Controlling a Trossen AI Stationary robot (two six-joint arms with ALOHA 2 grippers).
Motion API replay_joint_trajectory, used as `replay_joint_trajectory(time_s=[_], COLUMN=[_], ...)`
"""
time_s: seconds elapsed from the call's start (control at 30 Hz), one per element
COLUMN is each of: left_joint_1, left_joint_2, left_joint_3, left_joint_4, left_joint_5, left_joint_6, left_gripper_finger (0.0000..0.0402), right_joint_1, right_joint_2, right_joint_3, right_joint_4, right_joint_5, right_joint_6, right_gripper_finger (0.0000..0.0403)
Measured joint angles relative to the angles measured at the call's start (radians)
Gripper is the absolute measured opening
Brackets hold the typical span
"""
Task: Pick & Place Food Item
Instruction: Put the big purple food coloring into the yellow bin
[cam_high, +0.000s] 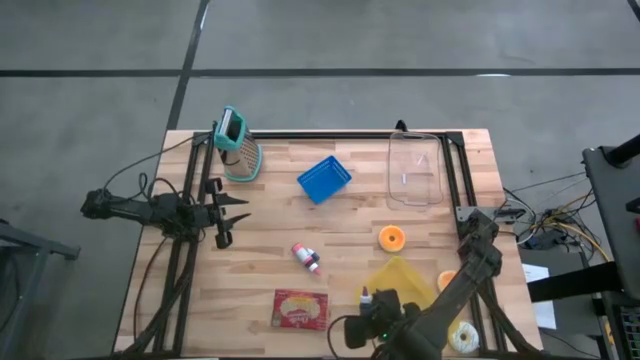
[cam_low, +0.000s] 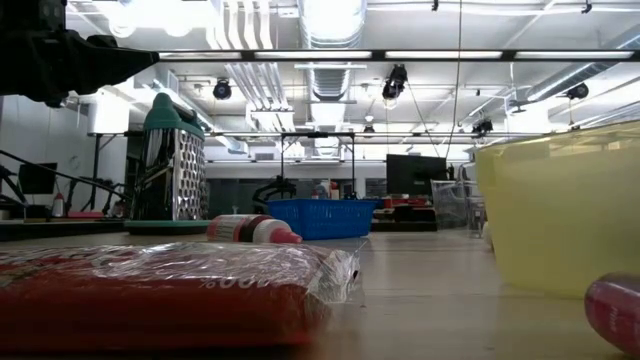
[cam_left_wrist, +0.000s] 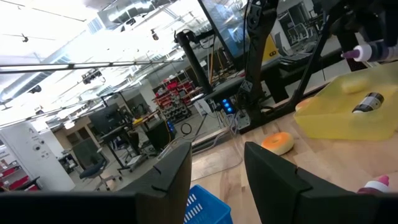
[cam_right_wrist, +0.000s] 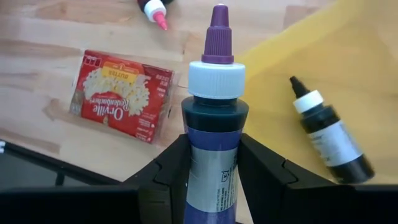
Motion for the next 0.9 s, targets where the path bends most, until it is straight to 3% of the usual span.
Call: replay_joint_trajectory(time_s=[0.3, 0.6, 0.9], left_joint_1=[0.0, 0.0, 0.0], left_joint_2=[0.0, 0.0, 0.0], left_joint_3=[0.0, 0.0, 0.0], left_joint_4=[0.0, 0.0, 0.0], left_joint_5=[0.0, 0.0, 0.0], left_joint_6=[0.0, 0.0, 0.0], left_gripper_finger=[0.0152, 0.0152, 0.0152], right_joint_1=[-0.005, -0.008, -0.01], right_joint_2=[-0.125, -0.334, -0.449], right_joint_3=[-0.101, -0.38, -0.593], right_joint_4=[0.001, 0.0, 0.075], right_joint_5=[0.002, -0.087, -0.166], right_joint_6=[-0.263, -0.252, -0.422], right_gripper_finger=[0.011, 0.011, 0.011])
